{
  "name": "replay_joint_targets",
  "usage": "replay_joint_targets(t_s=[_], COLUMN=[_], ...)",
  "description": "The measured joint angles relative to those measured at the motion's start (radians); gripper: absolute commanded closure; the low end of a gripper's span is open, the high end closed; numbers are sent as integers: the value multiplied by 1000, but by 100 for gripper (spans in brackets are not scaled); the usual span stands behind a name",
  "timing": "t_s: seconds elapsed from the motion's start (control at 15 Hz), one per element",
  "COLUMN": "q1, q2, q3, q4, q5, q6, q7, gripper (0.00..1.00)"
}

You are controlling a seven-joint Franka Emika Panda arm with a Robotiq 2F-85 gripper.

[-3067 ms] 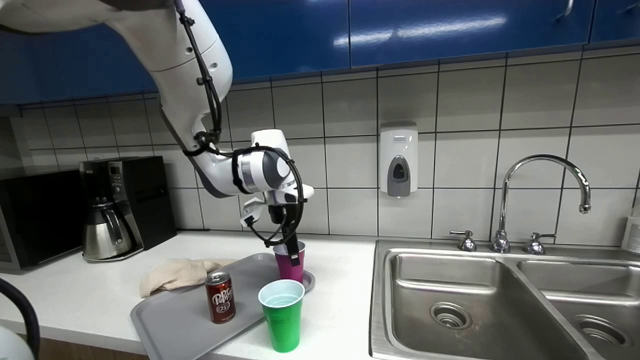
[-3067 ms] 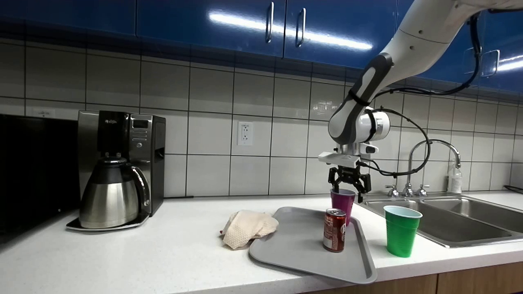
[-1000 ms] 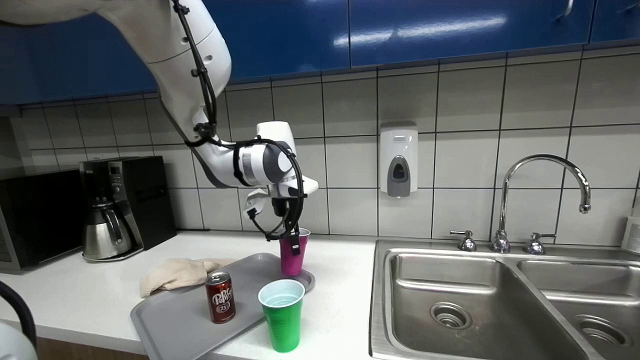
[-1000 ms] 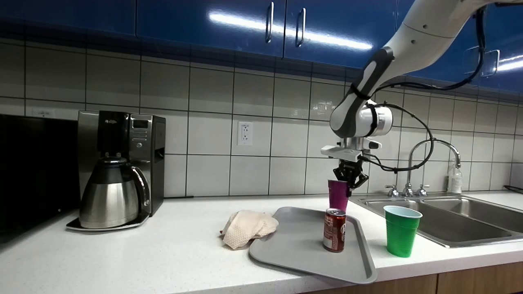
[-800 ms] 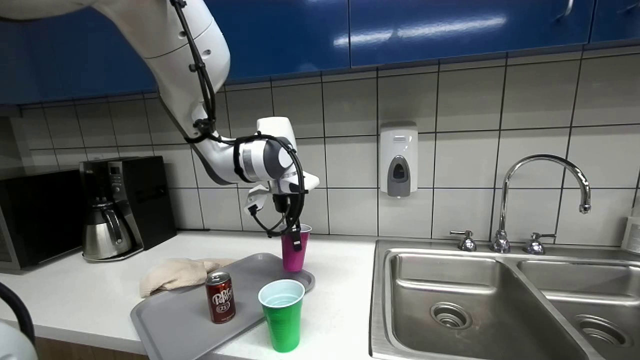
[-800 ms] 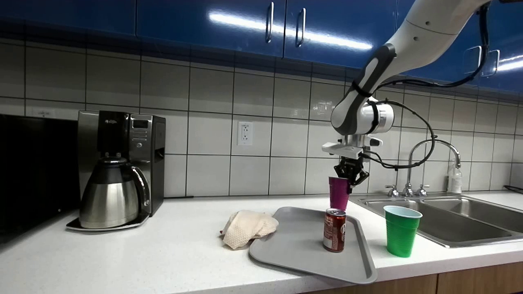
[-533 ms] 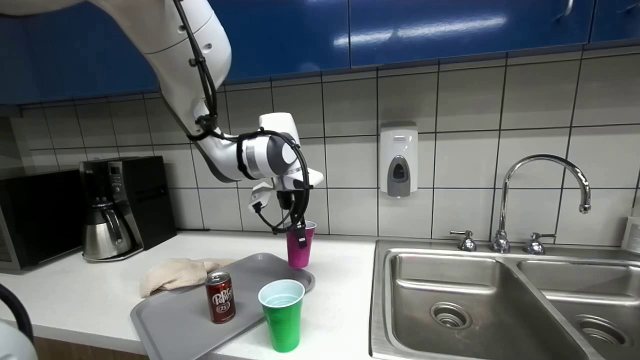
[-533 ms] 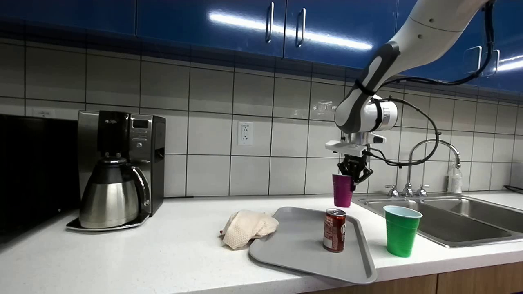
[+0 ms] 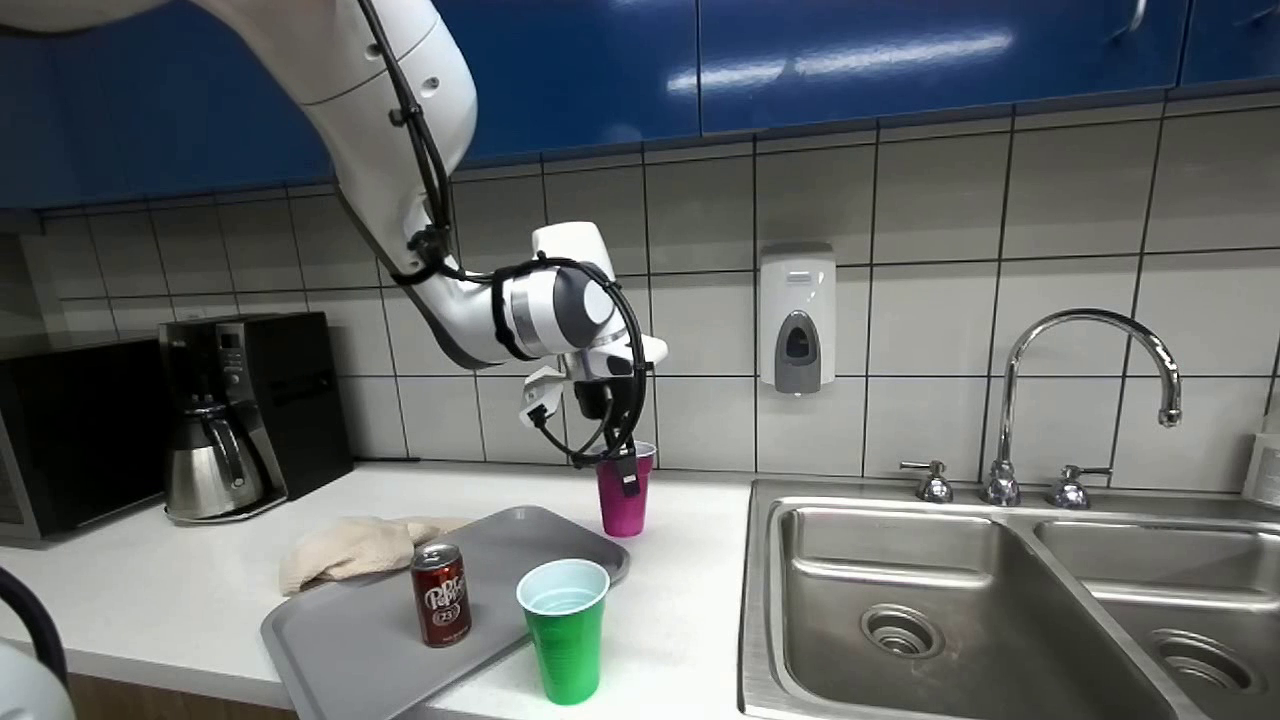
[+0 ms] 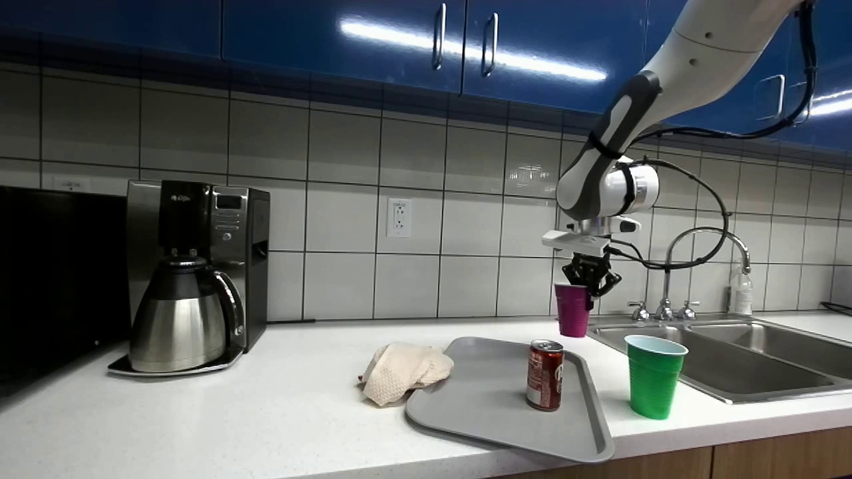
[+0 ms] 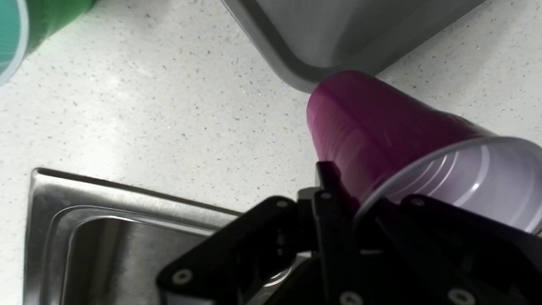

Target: Take the cups off of the tray

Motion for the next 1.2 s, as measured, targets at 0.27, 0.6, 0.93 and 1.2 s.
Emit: replay_joint_targets(t_s=[0.27, 0.6, 0.93, 1.2], q1=[-2, -5, -6, -6], q2=[27, 82, 130, 158], q3=[-20, -47, -68, -79], q4=[3, 29, 61, 76], q5=[-2, -2, -1, 3], q6=[26, 63, 77, 86], q7=[0, 0, 0, 0], gripper=[99, 99, 99, 97])
